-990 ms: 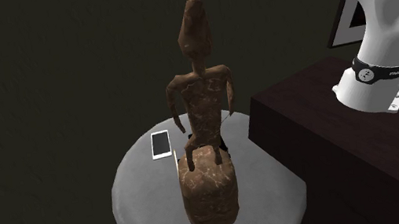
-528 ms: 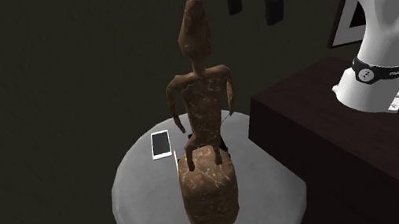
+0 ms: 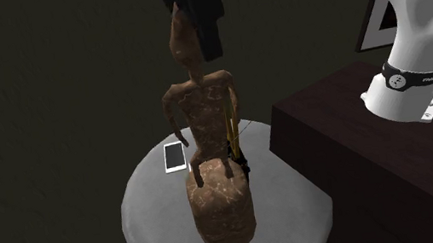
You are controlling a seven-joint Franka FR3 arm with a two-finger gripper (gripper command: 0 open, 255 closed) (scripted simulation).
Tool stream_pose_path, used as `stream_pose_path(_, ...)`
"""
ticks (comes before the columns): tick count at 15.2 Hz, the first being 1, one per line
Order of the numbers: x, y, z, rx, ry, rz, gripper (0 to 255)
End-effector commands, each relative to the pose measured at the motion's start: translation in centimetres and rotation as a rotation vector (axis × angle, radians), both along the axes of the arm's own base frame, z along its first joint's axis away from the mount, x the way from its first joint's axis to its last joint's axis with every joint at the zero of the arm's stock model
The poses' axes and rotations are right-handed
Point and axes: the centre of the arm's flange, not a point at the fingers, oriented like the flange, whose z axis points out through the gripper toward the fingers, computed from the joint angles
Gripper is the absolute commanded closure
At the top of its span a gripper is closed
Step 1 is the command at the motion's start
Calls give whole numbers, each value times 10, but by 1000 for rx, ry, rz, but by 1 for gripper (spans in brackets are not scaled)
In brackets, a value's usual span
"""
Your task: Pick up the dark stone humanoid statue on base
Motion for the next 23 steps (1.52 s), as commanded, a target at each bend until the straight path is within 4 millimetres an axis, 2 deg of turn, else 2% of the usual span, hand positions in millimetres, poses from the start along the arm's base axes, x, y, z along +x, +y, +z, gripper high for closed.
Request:
stream_pose_path(1, 23, -7, -25, 2, 35, -2, 0)
stream_pose_path(2, 31, -9, -27, 1, 38, -5, 0)
stream_pose_path(9, 31, -9, -64, 1, 38, -5, 0)
stream_pose_path(11, 31, -9, -67, 1, 38, -5, 0)
stream_pose_path(12, 34, -10, -68, 2, 38, -3, 255)
stream_pose_path(13, 24, -11, -65, 3, 38, -3, 255)
stream_pose_path(15, 43, -18, -70, 3, 38, -3, 255)
stream_pose_path(17, 37, -20, -69, 4, 39, -3, 255)
stream_pose_path(18, 45, -23, -72, 5, 39, -2, 255)
stream_pose_path(19, 57, -39, -75, 8, 39, -2, 255)
stream_pose_path(20, 56, -36, -90, 8, 40, -2, 255)
stream_pose_path(21, 31, -9, -67, 1, 38, -5, 255)
stream_pose_path(23, 31, -9, -57, 1, 38, -5, 255)
